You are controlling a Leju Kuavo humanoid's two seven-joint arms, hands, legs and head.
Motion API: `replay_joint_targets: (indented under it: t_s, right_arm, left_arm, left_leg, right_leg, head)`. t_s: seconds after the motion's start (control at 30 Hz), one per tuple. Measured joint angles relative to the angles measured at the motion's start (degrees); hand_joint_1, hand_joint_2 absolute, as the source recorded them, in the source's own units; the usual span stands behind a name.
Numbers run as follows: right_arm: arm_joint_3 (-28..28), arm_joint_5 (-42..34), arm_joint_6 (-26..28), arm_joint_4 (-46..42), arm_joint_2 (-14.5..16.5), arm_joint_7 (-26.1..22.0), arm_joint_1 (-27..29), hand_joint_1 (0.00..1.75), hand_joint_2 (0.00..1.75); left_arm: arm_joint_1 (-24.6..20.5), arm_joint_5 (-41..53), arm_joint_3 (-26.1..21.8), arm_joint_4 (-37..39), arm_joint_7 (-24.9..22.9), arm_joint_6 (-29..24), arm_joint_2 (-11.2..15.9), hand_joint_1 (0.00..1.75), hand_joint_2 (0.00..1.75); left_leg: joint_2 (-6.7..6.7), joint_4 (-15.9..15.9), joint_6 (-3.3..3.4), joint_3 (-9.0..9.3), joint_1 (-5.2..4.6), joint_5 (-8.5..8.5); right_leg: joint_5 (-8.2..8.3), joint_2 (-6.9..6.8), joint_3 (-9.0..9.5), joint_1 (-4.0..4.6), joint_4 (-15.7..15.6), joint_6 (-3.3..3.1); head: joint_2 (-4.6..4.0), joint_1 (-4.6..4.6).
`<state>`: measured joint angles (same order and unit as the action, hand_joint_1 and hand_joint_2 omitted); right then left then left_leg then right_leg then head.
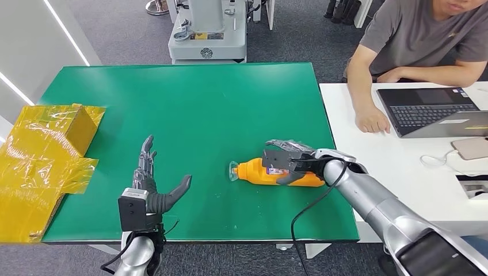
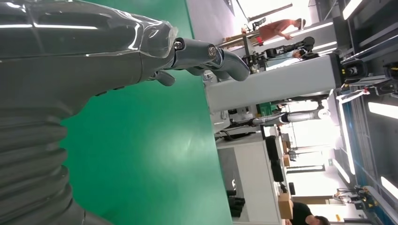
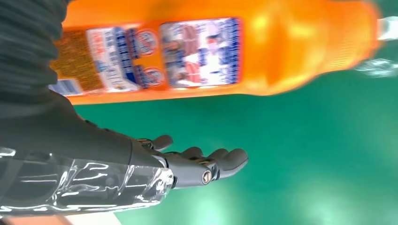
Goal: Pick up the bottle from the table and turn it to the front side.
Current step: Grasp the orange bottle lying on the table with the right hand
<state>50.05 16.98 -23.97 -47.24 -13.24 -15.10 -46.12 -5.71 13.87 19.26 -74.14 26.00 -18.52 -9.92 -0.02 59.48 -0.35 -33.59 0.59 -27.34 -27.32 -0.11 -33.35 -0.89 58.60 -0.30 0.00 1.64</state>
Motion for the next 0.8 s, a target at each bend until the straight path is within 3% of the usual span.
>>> replay_joint_targets:
  t_s: [0.3,0.8]
  right_arm:
    - [1.55,2.26,1.49,-0.1,-2.16,3.77,-0.79,0.0,1.75]
    - [2.61,2.22,1.25,1.47,-2.94,1.54,0.14,0.0,1.75]
  left_arm:
    - [-0.09,0.19,0.0,0.0,-0.67,0.14,0.0,0.0,1.75]
    - [-0.09,0.38,0.0,0.0,-0.69,-0.03,0.0,0.0,1.75]
  left_leg:
    - [0.0,0.0,0.0,0.01,0.0,0.0]
    - [0.01,0.0,0.0,0.0,0.0,0.0]
  right_leg:
    - [0.0,0.01,0.0,0.0,0.0,0.0]
    - [0.0,0.01,0.0,0.0,0.0,0.0]
  head:
    - [0.0,0.01]
    - [0.0,0.0]
